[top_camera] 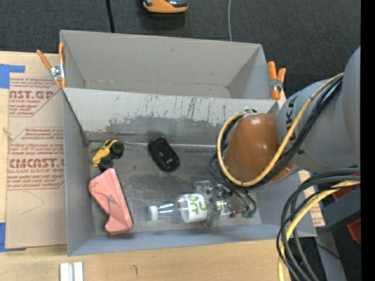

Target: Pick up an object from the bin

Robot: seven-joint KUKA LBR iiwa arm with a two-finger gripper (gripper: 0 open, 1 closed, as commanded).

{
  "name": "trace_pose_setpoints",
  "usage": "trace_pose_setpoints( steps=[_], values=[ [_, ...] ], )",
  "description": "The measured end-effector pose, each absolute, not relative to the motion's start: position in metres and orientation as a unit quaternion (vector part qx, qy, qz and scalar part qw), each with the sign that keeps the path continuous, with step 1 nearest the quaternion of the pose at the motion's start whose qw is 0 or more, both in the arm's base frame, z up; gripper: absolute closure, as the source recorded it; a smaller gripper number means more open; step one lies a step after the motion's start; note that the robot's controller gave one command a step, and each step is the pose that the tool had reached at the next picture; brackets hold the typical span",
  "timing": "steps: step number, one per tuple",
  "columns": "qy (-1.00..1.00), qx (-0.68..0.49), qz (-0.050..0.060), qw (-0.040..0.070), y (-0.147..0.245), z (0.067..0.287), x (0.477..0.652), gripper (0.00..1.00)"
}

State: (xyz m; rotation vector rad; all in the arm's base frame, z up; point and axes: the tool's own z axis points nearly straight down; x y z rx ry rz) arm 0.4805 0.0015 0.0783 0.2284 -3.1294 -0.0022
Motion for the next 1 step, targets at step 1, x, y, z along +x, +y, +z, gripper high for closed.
trace_pose_setpoints(
  steps=[1],
  values=[
    [-0.997, 0.073, 0.000, 0.001, 0.0015, 0.0873, 0.4810, 1.00]
  ],
)
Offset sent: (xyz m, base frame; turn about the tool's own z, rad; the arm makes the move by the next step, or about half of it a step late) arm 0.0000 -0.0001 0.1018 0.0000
